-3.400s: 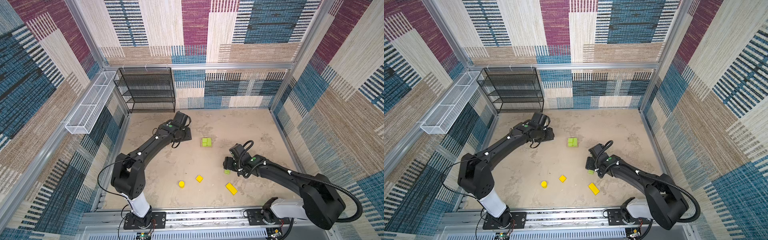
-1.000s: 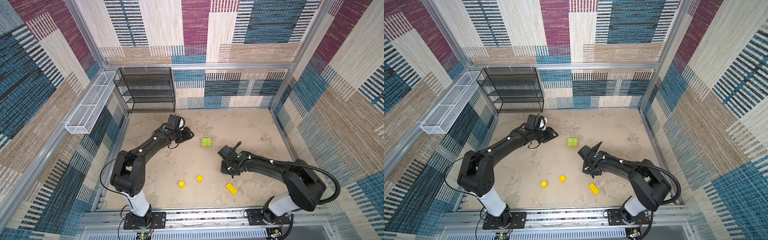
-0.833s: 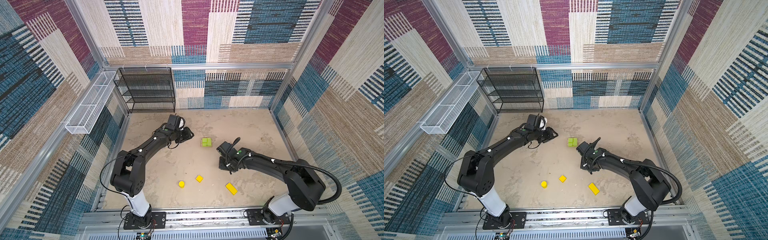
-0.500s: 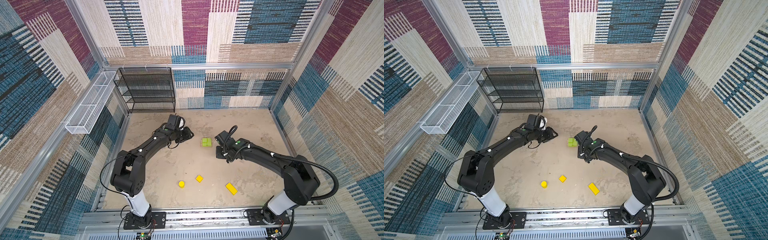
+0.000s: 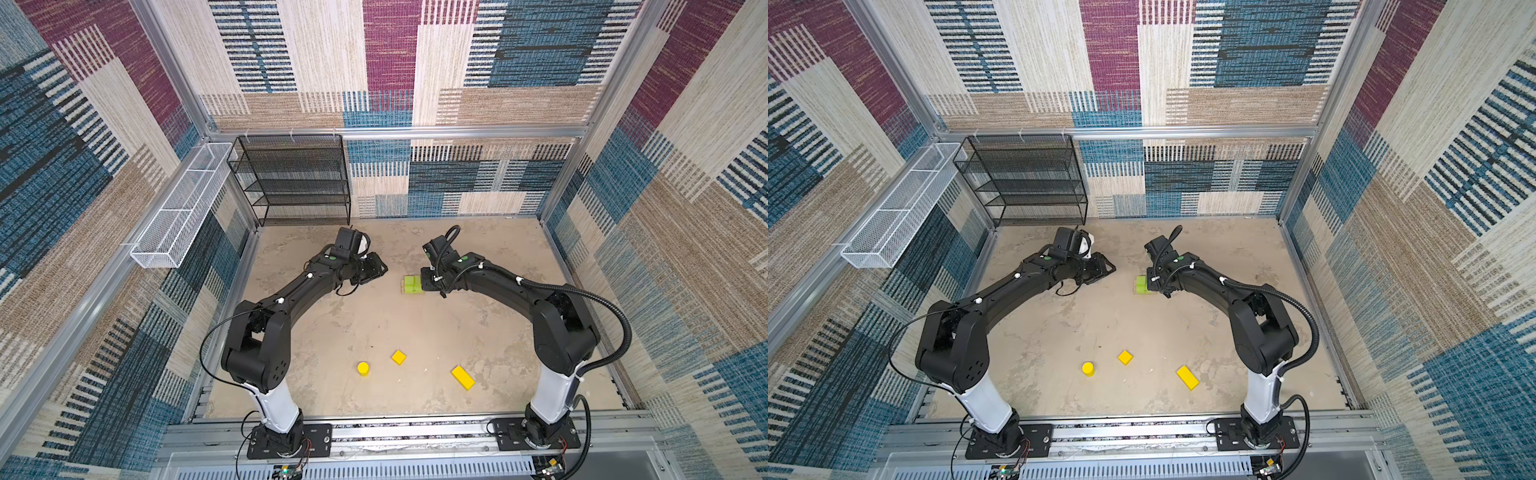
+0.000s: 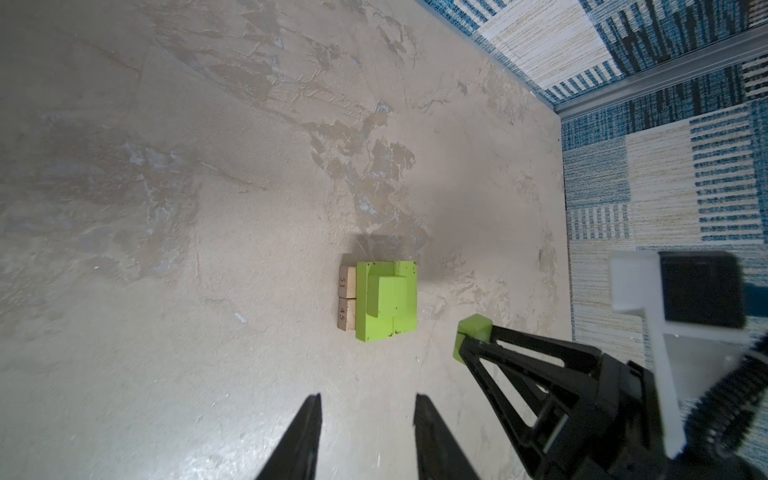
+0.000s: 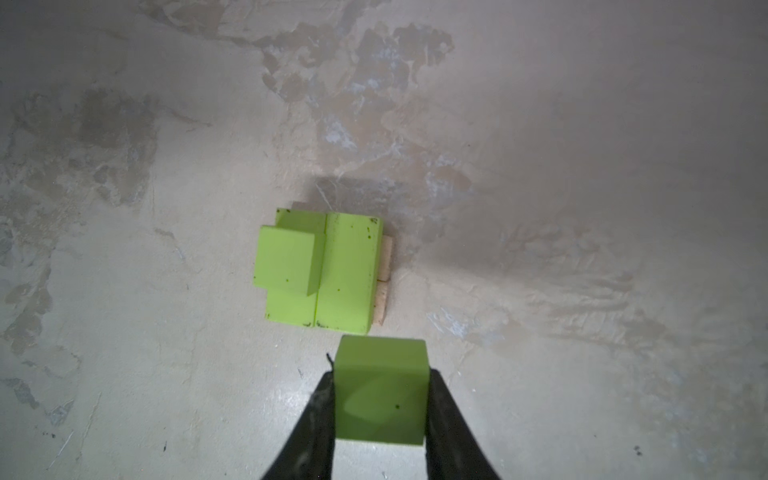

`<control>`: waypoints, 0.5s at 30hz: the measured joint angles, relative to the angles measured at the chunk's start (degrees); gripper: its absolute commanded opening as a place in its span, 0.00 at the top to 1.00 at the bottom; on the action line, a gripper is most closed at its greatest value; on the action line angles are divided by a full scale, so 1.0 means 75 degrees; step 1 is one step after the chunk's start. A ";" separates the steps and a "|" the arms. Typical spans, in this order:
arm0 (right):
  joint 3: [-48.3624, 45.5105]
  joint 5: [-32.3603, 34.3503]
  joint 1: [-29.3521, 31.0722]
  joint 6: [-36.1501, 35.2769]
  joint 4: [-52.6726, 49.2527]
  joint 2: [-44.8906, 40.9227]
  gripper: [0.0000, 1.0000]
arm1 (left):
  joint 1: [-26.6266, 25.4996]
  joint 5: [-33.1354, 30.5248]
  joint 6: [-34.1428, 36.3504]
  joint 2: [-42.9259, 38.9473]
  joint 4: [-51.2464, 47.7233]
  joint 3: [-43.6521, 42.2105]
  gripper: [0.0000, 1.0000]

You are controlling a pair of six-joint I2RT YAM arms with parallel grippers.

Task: Build the wood block tower
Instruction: 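Lift the cube with the right gripper and carry it toward the stack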

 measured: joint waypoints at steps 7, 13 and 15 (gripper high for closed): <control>0.0146 -0.0236 -0.0102 -0.0058 0.0149 0.0321 0.72 | 0.0000 -0.0152 0.0000 0.0017 -0.0064 0.0006 0.60; 0.0291 -0.0379 -0.0143 -0.0052 0.0417 0.0536 0.72 | -0.0003 -0.0154 0.0006 0.0111 -0.0102 0.0079 0.60; 0.0326 -0.0423 -0.0157 -0.0050 0.0446 0.0618 0.72 | -0.0003 -0.0154 0.0015 0.0111 -0.0102 0.0093 0.60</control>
